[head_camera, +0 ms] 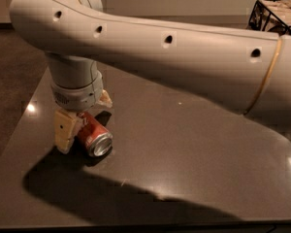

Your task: Place coke can upright

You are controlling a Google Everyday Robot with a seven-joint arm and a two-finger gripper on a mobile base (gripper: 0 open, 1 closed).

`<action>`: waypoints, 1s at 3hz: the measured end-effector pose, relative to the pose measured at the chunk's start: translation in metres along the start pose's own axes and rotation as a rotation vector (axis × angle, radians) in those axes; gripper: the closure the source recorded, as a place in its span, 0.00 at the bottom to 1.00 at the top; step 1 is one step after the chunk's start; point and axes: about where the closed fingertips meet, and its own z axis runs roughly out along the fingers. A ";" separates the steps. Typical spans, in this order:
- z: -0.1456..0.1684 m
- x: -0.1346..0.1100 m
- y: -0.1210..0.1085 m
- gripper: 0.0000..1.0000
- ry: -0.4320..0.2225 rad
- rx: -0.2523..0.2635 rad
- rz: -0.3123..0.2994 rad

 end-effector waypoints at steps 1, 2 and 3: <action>-0.002 0.000 -0.003 0.39 -0.010 -0.015 0.000; -0.012 0.005 -0.008 0.61 -0.066 -0.049 -0.020; -0.034 0.018 -0.017 0.85 -0.168 -0.077 -0.064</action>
Offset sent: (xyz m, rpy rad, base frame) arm 0.0077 -0.0299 0.0278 0.1926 0.0119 0.0849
